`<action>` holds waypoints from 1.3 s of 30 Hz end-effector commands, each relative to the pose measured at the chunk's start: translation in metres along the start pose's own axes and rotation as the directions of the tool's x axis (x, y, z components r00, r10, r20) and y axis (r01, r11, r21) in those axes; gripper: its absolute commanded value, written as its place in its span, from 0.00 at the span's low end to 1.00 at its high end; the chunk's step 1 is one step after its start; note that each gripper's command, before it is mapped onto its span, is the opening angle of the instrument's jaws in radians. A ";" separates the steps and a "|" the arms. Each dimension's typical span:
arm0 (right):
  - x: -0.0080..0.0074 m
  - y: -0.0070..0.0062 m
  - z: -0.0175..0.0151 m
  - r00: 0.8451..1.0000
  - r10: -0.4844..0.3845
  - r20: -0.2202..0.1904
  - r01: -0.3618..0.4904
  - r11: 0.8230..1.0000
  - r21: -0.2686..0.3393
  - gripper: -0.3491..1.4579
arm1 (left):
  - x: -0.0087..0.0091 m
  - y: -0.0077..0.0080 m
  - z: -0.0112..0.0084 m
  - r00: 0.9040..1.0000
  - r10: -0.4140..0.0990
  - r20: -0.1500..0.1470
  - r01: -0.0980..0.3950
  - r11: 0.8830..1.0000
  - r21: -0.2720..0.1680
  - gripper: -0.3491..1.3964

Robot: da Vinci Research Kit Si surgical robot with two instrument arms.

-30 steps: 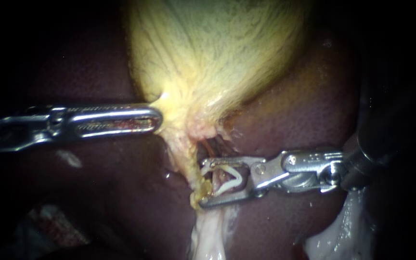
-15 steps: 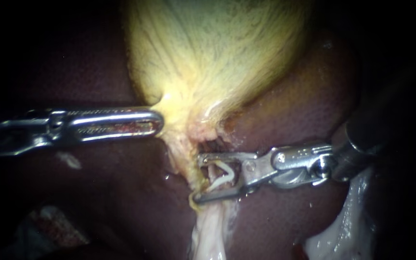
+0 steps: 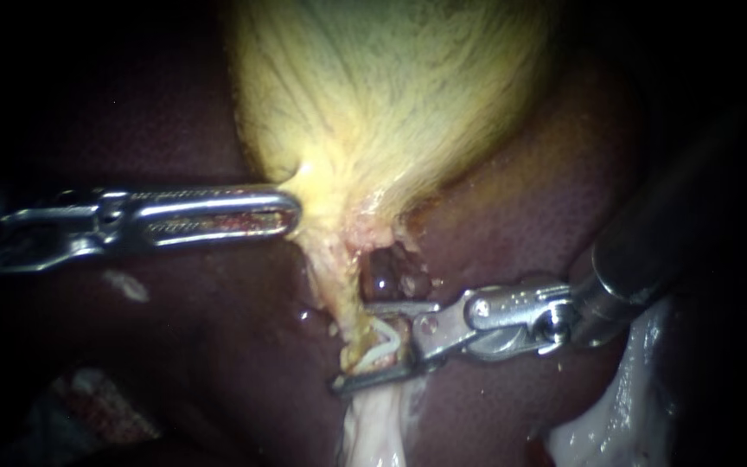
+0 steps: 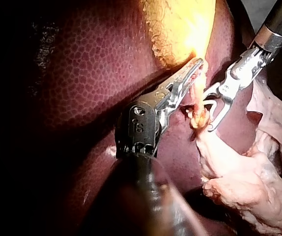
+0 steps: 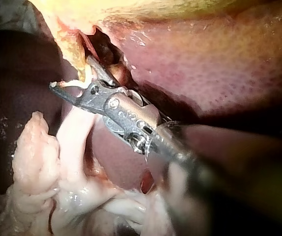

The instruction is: Clipping first clip left tube

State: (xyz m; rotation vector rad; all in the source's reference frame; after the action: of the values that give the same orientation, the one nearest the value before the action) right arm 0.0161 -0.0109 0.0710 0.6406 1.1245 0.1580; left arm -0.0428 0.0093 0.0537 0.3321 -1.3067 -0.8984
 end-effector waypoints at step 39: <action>-0.0019 0.0015 0.0017 0.999 -0.019 0.039 0.021 0.999 -0.027 0.05 | -0.0001 0.0000 0.0010 1.000 -0.001 0.001 0.002 1.000 -0.006 0.00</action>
State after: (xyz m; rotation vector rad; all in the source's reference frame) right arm 0.0170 -0.0111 0.0738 0.6061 1.0888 0.1427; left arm -0.0438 0.0097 0.0539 0.3282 -1.3049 -0.9037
